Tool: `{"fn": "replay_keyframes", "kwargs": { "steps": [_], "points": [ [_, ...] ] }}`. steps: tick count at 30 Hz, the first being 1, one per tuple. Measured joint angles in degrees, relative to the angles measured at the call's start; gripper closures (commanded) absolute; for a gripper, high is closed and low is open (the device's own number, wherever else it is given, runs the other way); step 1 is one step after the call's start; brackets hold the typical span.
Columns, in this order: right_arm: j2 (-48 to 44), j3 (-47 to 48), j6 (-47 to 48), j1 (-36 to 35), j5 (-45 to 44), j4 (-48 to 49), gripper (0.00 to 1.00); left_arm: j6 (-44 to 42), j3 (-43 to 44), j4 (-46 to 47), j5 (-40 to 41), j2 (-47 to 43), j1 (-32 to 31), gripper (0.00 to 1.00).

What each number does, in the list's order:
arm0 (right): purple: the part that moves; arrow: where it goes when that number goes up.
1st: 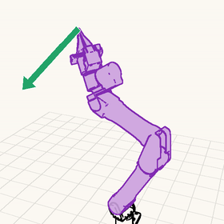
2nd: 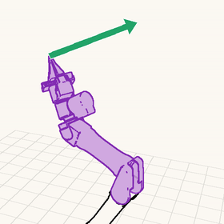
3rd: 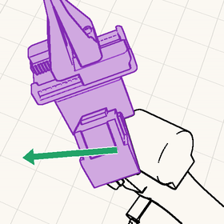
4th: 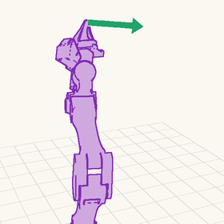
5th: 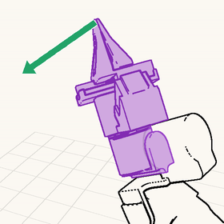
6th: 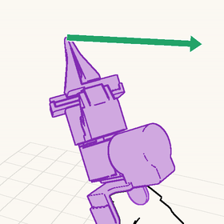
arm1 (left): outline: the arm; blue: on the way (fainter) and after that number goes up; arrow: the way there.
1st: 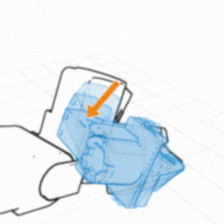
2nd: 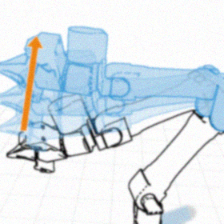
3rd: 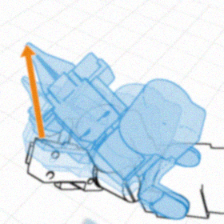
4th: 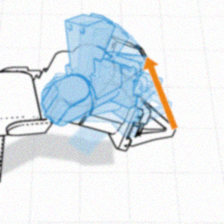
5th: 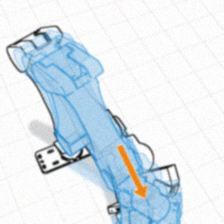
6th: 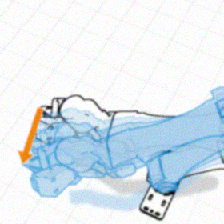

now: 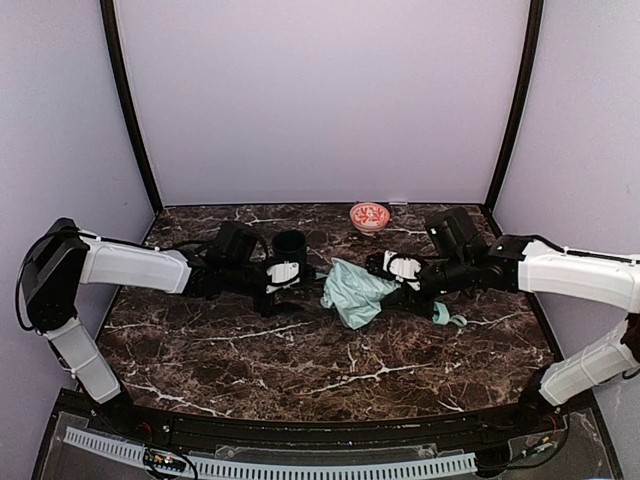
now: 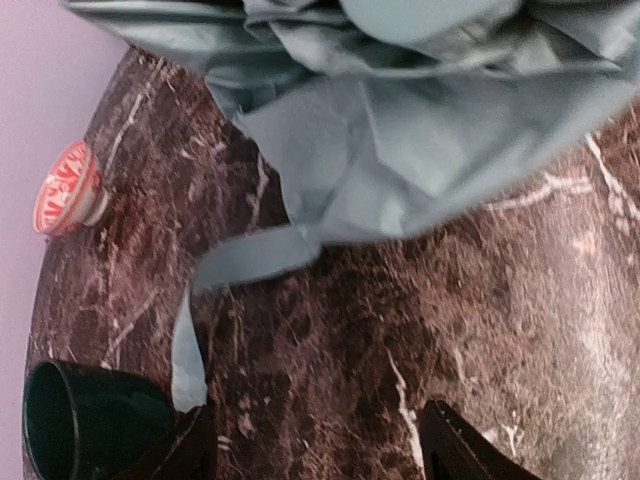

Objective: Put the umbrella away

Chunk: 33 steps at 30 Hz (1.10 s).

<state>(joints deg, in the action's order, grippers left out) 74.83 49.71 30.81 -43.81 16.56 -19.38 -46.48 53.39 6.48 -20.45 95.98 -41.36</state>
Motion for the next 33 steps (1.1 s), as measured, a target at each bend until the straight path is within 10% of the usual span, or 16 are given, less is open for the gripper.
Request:
{"fn": "replay_keyframes", "kwargs": {
  "steps": [19,24,33],
  "points": [
    [-2.3,21.3,0.5,3.1,17.3,-13.3,1.00,14.2,-4.6,20.7,-14.6,-2.7,-2.8,0.29],
    [-2.3,23.2,0.5,3.1,19.8,-14.7,1.00,14.3,-4.6,23.5,-11.6,2.0,-2.6,0.55],
    [-3.0,23.6,0.5,3.5,22.1,-15.8,1.00,17.4,-5.6,30.2,-12.2,3.5,-2.6,0.62]
  ]
}}
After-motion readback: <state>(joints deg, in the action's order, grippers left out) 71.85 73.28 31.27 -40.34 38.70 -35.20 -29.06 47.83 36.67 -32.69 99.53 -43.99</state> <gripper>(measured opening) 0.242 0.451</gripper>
